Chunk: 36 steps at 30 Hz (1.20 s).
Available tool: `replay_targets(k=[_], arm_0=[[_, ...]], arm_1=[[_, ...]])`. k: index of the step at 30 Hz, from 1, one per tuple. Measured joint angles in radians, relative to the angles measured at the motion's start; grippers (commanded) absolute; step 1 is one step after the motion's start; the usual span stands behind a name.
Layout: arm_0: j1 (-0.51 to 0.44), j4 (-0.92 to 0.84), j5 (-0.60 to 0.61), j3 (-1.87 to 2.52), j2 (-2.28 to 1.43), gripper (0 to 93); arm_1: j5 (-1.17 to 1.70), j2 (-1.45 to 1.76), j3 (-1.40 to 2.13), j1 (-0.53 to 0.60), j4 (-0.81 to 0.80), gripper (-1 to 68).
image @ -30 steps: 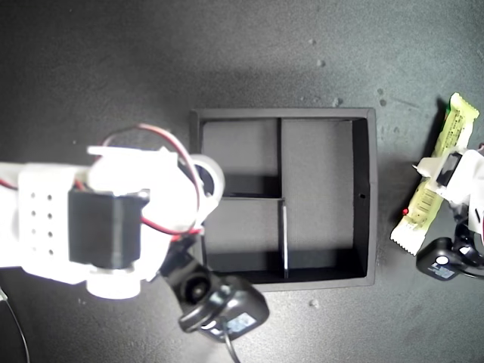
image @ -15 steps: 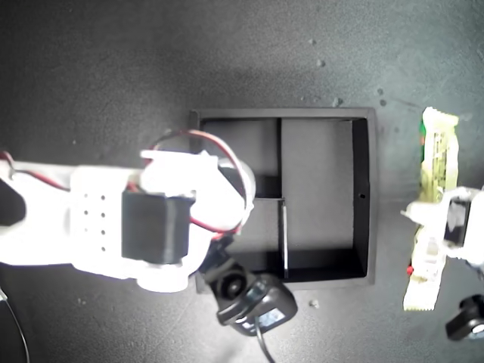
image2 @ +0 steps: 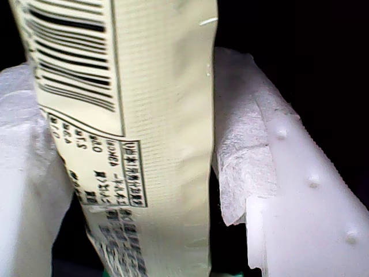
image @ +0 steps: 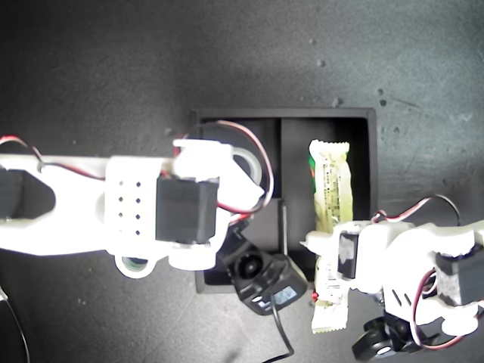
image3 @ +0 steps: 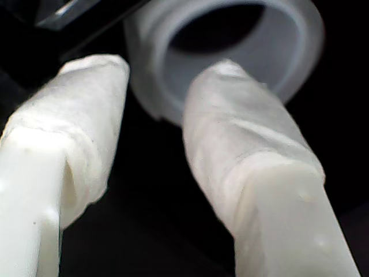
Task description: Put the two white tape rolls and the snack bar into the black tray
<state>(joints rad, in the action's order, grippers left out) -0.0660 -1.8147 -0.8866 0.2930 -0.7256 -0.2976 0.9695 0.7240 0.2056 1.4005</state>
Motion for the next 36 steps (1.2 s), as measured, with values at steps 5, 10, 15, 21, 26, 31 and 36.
replay_targets(k=[5,10,15,21,26,31,36], arm_0=[[0.006,0.0,0.0,0.021,-0.029,15.0],[0.006,0.0,0.017,0.138,-0.204,14.6],[-0.057,0.0,-0.051,0.445,-0.561,14.2],[-0.284,0.0,-0.27,0.758,-0.818,14.5],[-0.462,0.0,-0.442,0.77,-0.724,15.6],[-0.548,0.052,-0.566,0.785,-0.586,16.2],[-0.546,0.16,-0.621,0.801,-0.482,16.2]], arm_1=[[-0.003,0.0,-0.037,0.015,0.097,28.6],[-0.038,0.0,-0.051,-0.014,0.239,29.5],[-0.107,0.002,-0.106,-0.087,0.37,25.1],[-0.242,0.221,0.017,-0.114,0.399,17.4],[-0.443,0.512,0.305,-0.138,0.353,8.6],[-0.609,0.853,0.709,-0.11,0.169,4.6],[-0.71,1.106,1.034,-0.08,0.029,4.4]])
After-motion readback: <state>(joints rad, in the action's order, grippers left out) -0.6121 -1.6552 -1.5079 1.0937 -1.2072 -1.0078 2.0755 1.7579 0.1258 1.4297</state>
